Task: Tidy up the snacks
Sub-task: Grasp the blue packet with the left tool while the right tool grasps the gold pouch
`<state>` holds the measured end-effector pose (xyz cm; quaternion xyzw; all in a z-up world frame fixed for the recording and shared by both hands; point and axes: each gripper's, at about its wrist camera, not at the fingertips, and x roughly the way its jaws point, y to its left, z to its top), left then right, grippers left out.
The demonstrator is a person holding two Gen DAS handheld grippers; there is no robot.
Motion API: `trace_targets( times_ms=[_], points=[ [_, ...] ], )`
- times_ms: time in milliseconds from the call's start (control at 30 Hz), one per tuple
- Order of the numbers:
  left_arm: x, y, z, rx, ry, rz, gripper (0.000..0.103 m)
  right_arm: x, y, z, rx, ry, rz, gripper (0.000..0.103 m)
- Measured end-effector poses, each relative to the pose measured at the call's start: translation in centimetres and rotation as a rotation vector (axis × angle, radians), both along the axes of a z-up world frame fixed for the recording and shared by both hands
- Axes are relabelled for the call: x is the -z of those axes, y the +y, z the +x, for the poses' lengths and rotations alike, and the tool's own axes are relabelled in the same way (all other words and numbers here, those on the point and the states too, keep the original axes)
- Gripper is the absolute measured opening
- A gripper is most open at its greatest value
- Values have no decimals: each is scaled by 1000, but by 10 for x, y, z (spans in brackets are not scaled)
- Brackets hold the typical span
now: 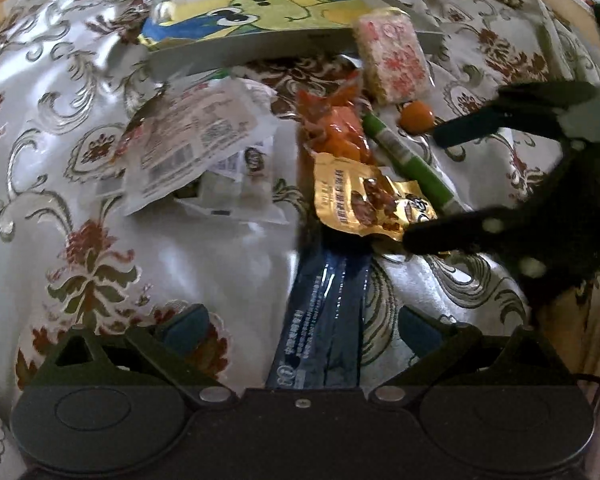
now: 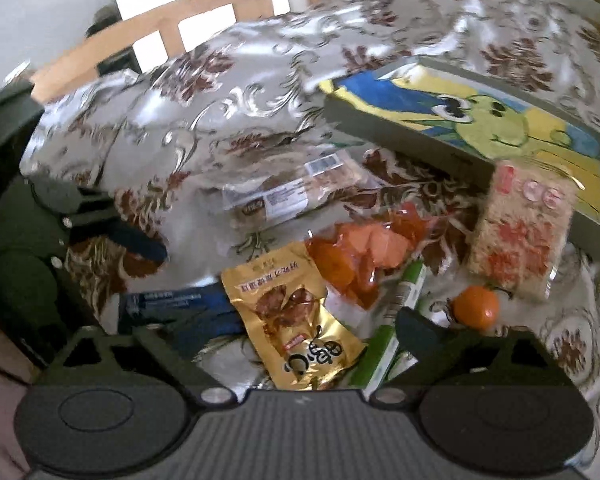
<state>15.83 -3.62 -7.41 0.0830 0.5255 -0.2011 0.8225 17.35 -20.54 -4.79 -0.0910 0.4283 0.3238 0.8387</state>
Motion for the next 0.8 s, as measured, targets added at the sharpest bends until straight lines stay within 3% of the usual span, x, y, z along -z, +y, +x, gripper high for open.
trace_targets(
  times_ms=[267, 567, 800],
  points=[
    [3, -7, -3, 49, -27, 19, 82, 18, 10, 6, -94, 28, -41, 87],
    [4, -11, -7, 88, -39, 19, 49, 28, 16, 11, -70, 31, -60, 76],
    [1, -8, -6, 82, -42, -3, 36, 27, 19, 9, -65, 25, -73, 60]
  ],
)
